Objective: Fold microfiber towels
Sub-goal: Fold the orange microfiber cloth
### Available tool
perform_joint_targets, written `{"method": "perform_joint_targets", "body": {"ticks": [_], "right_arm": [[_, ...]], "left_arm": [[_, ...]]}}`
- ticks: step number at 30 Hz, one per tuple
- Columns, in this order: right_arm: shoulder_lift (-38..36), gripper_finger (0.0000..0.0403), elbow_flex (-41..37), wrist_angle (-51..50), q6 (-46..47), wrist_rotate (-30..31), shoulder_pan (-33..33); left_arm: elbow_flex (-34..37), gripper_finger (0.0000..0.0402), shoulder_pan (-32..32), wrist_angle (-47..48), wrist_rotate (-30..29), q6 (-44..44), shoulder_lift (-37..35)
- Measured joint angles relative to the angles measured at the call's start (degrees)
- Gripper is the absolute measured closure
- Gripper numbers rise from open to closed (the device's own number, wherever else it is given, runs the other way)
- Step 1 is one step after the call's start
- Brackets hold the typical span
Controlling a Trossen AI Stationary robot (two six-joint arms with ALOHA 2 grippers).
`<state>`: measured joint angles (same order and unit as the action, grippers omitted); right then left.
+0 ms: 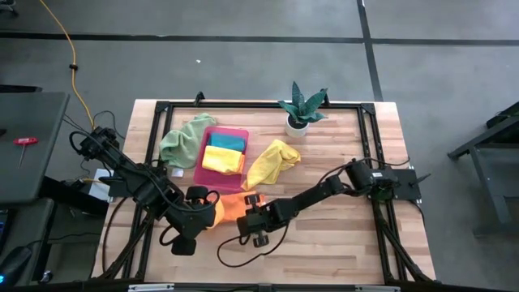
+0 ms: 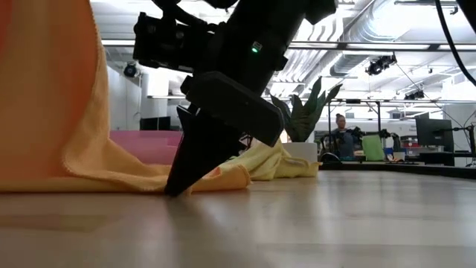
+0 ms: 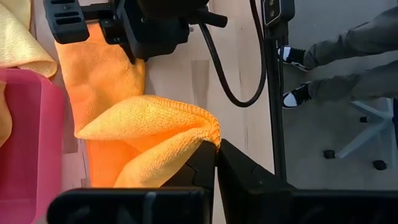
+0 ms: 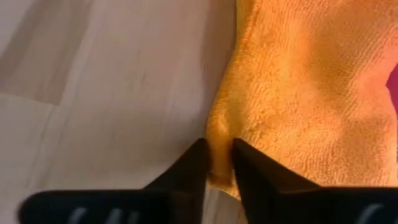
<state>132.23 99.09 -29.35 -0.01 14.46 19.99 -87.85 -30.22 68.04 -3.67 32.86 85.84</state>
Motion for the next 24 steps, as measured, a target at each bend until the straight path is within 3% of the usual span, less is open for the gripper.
{"method": "perform_joint_targets", "body": {"ticks": [5, 14, 24], "right_arm": [[-1.5, 0.0396, -0.2, -3.1, -0.4, 0.5, -0.1], [-8.9, 0.0399, -0.2, -9.4, -1.5, -1.0, -0.2], [-24.3, 0.0402, -0.6, -29.2, 4.8, -3.9, 0.2]], "left_arm": [[0.0, 0.0402, 0.0, 0.0, 0.0, 0.0, 0.0], [0.0, 0.0402, 0.0, 0.2, -0.1, 0.0, 0.0], [0.0, 0.0402, 0.1, 1.0, -2.6, -1.6, -2.5]]}}
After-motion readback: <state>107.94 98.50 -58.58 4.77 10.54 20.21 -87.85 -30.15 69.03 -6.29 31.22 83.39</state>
